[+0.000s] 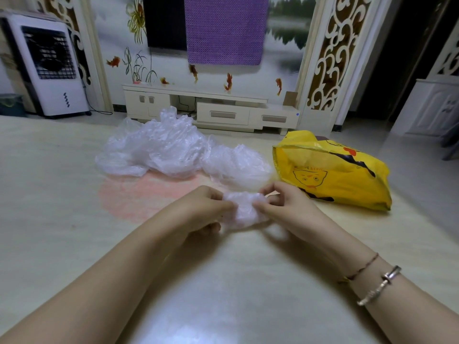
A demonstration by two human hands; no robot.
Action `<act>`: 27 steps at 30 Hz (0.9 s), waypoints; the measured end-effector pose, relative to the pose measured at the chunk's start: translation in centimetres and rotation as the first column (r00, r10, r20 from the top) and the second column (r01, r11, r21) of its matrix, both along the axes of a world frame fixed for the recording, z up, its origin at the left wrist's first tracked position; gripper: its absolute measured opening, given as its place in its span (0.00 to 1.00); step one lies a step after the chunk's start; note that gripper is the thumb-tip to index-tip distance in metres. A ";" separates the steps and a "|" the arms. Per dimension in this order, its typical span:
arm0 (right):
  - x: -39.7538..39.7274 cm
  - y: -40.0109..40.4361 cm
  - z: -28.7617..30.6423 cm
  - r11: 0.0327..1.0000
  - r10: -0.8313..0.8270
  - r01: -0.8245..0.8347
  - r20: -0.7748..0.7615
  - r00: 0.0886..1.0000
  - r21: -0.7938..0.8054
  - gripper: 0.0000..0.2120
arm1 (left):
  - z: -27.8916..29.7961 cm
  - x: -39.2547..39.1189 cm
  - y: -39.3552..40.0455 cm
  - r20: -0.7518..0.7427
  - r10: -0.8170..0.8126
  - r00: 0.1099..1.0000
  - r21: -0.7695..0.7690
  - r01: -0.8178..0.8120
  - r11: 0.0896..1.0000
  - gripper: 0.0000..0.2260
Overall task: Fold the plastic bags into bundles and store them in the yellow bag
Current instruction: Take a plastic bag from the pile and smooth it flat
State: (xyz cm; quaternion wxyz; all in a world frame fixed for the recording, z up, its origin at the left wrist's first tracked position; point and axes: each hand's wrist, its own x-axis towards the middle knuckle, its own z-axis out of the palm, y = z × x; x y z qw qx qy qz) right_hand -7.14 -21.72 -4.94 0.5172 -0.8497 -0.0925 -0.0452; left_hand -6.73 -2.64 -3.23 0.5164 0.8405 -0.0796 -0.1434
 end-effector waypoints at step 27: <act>-0.7 -3.9 3.3 0.963 -0.170 0.190 -0.113 0.979 0.193 0.10 | -0.4 1.1 -1.0 0.076 0.311 0.948 -0.311 -0.273 0.910 0.05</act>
